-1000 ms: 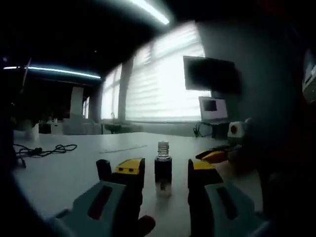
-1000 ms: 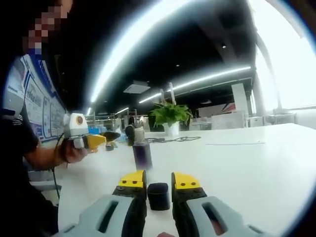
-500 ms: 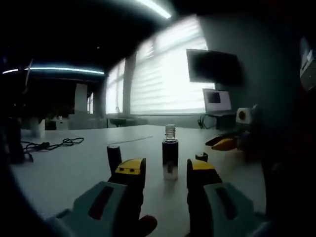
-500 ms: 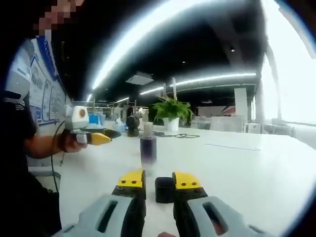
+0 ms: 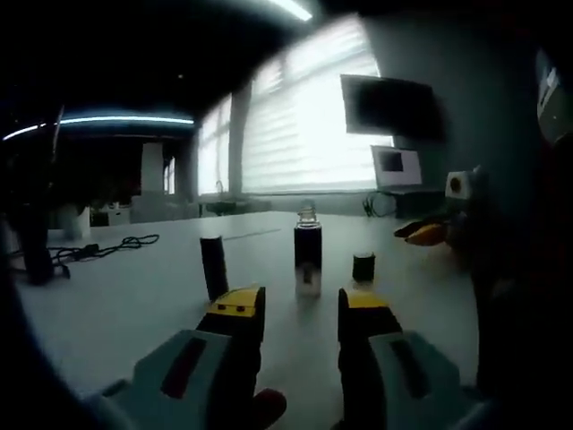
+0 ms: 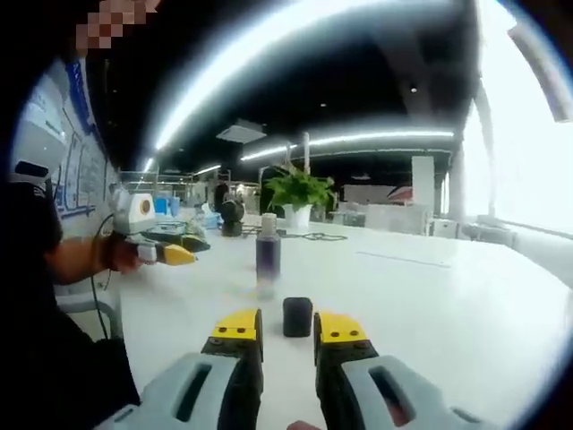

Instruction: Pick up cosmetic bottle twist off cap place on table pick up cap screw tight cap place on table

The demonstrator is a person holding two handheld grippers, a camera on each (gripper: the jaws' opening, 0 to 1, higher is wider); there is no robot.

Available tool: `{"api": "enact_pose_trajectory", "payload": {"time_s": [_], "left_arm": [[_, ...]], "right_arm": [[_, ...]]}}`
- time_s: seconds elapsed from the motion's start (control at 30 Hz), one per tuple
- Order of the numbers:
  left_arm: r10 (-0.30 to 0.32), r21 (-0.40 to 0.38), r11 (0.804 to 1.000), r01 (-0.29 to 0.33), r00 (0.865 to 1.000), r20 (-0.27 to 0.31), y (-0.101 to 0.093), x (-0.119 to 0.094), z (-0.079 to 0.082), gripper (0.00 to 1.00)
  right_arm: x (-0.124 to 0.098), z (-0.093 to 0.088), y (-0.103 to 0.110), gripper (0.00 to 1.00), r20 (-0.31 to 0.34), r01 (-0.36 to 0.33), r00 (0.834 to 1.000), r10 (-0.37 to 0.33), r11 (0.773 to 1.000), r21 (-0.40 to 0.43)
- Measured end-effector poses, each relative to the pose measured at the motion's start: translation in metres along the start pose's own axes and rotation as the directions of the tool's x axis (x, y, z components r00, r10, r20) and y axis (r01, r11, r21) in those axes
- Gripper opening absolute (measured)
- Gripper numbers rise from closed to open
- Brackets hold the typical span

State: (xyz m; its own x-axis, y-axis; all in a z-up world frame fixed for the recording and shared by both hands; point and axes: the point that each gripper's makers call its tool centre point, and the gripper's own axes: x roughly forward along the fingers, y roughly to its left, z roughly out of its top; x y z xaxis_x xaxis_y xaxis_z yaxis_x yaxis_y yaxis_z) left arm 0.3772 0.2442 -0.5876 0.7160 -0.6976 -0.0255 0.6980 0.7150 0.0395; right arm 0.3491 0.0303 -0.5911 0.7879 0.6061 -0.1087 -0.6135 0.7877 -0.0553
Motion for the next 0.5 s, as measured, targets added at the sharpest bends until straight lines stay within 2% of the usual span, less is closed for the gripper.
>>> {"api": "enact_pose_trajectory", "payload": {"time_s": [0.27, 0.37, 0.5], "left_arm": [[-0.012, 0.028, 1.0, 0.013, 0.999, -0.047, -0.009, -0.007, -0.009, 0.23], [-0.019, 0.08, 0.997, 0.025, 0.997, -0.077, -0.013, -0.008, -0.016, 0.23], [-0.023, 0.085, 0.996, 0.03, 0.996, -0.082, -0.014, -0.008, -0.017, 0.23]], "right_arm": [[-0.013, -0.005, -0.003, 0.16, -0.024, 0.02, 1.0, -0.02, 1.0, 0.007], [-0.015, -0.011, -0.003, 0.16, -0.037, 0.02, 0.999, -0.019, 1.0, 0.013], [-0.015, -0.019, -0.006, 0.16, -0.045, 0.028, 0.999, -0.027, 0.999, 0.027]]}}
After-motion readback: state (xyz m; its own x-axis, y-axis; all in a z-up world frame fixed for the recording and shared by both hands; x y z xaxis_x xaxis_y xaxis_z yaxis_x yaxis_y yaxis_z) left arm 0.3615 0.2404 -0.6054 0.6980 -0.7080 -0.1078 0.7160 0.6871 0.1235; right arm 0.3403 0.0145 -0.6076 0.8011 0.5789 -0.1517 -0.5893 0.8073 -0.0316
